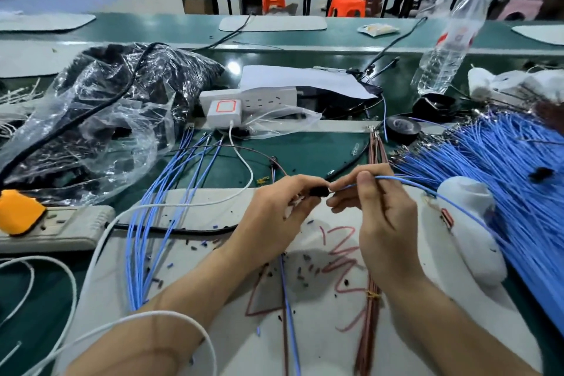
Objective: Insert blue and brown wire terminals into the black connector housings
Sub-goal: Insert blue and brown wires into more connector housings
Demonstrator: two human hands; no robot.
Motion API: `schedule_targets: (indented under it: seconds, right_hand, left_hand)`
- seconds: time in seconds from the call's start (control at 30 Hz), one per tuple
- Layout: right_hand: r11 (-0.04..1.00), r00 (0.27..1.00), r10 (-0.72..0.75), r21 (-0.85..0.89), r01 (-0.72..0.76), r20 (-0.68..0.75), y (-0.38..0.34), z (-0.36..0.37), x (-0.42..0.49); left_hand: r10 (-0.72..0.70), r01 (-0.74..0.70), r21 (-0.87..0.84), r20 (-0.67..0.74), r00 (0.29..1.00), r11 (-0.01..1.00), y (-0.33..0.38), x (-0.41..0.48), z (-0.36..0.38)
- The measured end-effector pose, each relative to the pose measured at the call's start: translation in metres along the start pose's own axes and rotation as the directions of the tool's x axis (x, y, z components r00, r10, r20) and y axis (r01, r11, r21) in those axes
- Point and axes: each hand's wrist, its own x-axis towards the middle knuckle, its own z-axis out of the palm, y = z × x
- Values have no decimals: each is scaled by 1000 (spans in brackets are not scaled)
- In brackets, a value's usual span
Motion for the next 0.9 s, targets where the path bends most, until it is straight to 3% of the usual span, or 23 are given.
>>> schedule_targets:
  seconds: [0.13, 0.33, 0.4, 0.47, 0.53, 0.6, 0.63, 0.67, 0.73, 0.77, 0.8, 0.87, 0.9]
  right_hand:
    - [997, 999, 1, 73, 2, -39, -1, -2, 2]
    - [929, 971, 212, 286, -235, 110, -2, -4, 4]
    - [904, 945, 296, 280, -324, 138, -7, -5, 8]
    - [854, 864, 454, 168, -492, 220, -19, -10, 10]
    - [789, 691, 584, -99, -606, 426, -33, -31, 12]
    - [799, 515, 583, -326, -506, 629, -57, -70, 25]
    - [831, 518, 545, -346, -435, 659, -72, -93, 33]
    - [866, 598, 499, -323, -383, 627, -84, -114, 46]
    - [890, 851, 405, -359, -282, 336, -89, -155, 82]
    - [831, 927, 355, -495, -254, 118, -81, -176, 100]
    - [669, 953, 300, -701, -246, -48, -69, -195, 116]
    - [158, 901, 392, -951, -264, -185, -38, -229, 133]
    - [3, 861, 463, -971, -239, -211, -24, -240, 134]
  left_hand:
    - [9, -9, 22, -6, 1000, 1000, 0, -1, 1]
    - [34, -35, 31, 56, 998, 999, 1, -1, 1]
    - [40, -42, 28, 79, 996, 999, 2, -1, 0]
    - [22, -23, 27, 64, 998, 999, 1, -1, 0]
    - [-20, 20, 3, 2, 1000, 1000, -2, -1, -1]
    - [-65, 62, -44, -53, 996, 997, -3, 0, -2]
    - [-87, 83, -61, -56, 995, 995, -3, 0, -2]
    - [-102, 98, -67, -54, 993, 993, -3, 0, -2]
    - [-112, 109, -67, -48, 993, 992, -2, 0, -2]
    - [-117, 113, -75, -43, 992, 991, -1, -1, -2]
    - [-126, 122, -89, -40, 991, 989, 0, -1, -2]
    - [-145, 141, -112, -32, 989, 984, 1, -1, -2]
    - [-148, 144, -112, -27, 989, 983, 1, -1, -2]
